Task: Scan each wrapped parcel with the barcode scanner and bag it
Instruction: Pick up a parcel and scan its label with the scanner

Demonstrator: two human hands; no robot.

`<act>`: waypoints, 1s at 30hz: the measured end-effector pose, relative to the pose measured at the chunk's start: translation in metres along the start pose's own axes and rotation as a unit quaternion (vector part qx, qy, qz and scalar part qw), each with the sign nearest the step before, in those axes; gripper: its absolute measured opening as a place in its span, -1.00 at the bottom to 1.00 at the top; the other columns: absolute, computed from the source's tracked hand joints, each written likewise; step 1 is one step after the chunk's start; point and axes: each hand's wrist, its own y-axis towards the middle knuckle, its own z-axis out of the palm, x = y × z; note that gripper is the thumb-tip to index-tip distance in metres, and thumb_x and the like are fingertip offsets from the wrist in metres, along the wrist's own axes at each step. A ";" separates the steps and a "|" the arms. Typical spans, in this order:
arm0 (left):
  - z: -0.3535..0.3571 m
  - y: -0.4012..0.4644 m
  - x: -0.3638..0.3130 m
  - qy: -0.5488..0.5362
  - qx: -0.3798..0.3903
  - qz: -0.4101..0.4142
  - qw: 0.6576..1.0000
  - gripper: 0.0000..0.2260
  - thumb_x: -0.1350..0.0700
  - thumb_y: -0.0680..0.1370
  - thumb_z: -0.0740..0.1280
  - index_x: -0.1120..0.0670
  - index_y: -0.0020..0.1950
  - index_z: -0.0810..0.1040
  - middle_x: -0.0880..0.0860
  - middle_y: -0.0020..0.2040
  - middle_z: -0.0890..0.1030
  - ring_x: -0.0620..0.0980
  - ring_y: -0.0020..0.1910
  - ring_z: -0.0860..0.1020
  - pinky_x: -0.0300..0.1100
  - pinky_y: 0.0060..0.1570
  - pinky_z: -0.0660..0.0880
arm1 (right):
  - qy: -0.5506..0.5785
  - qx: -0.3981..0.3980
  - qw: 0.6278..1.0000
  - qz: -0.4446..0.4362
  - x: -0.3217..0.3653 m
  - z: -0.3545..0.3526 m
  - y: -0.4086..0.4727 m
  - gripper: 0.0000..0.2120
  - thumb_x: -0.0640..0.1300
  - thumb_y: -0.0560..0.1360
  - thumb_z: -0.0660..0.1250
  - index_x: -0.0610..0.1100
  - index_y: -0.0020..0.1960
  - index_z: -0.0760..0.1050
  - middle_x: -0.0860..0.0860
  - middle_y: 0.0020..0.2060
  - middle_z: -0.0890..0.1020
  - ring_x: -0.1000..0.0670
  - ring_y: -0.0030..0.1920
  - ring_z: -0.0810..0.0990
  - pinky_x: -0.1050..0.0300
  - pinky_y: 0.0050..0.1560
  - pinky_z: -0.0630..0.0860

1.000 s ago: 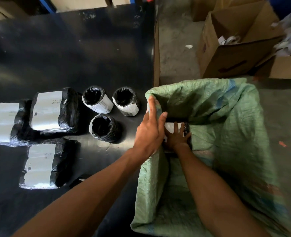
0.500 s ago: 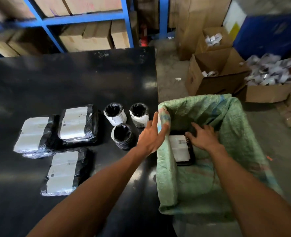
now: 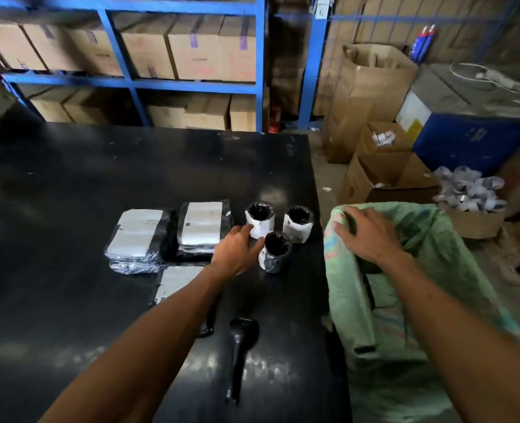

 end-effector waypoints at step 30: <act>0.016 -0.064 0.230 -0.159 0.163 -0.229 0.946 0.37 -0.58 -0.11 0.48 -0.46 0.47 -0.32 0.21 0.45 0.43 0.28 0.40 0.41 0.21 0.39 0.39 | 0.323 0.255 0.882 0.229 0.178 0.186 -0.165 -0.27 -0.10 0.37 0.47 0.18 0.48 0.30 -0.01 0.19 0.59 0.04 -0.02 0.63 0.25 -0.15 0.51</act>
